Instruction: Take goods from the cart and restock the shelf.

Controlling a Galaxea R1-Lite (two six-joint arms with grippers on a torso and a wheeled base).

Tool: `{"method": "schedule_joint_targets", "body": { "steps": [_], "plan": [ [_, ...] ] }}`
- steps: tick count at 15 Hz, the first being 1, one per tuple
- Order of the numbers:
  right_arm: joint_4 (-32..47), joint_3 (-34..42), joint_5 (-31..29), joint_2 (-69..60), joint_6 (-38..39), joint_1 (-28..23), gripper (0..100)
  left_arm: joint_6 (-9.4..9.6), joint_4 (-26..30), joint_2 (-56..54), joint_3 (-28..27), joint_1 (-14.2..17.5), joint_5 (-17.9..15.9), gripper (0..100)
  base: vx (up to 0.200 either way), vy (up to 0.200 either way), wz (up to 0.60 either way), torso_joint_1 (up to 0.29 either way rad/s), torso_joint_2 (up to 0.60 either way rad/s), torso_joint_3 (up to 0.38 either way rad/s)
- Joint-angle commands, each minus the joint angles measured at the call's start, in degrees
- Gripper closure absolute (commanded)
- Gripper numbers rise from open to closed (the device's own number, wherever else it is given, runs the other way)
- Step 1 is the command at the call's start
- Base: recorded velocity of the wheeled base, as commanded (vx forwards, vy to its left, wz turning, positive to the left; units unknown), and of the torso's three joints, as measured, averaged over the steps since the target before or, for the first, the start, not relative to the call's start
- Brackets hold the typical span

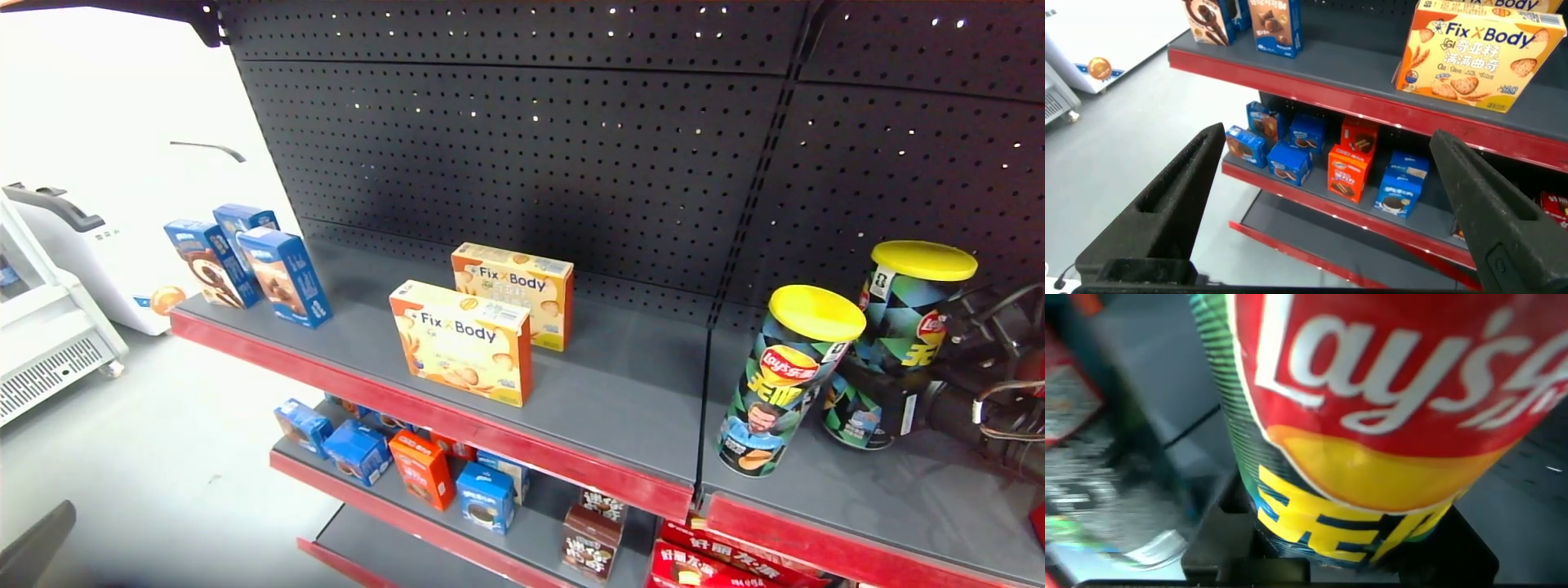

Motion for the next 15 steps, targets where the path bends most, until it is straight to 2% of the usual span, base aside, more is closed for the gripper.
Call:
{"method": "schedule_joint_targets", "body": {
  "steps": [1, 4, 9, 15],
  "plan": [
    [-0.14, -0.43, 0.04, 1.41, -0.03, 1.6, 100, -0.01, -0.02, -0.06, -0.27, 0.02, 0.05, 0, 0.0, 0.0, 0.0, 0.0, 0.0, 0.0],
    [-0.22, -2.45, 0.65, 3.26, -0.12, 1.77, 100, -0.01, -0.02, 0.11, -0.09, 0.11, 0.14, 0, 0.0, 0.0, 0.0, 0.0, 0.0, 0.0],
    [-0.66, -6.41, 2.15, 8.0, -1.09, -2.01, 100, -0.01, -0.02, 0.99, 0.09, 0.2, 0.05, 0, 0.0, 0.0, 0.0, 0.0, 0.0, 0.0],
    [-1.01, -12.65, 0.65, 13.98, -1.17, -0.95, 100, -0.01, -0.02, 0.73, 0.96, 0.9, -0.03, 0, 0.0, 0.0, 0.0, 0.0, 0.0, 0.0]
  ]
}}
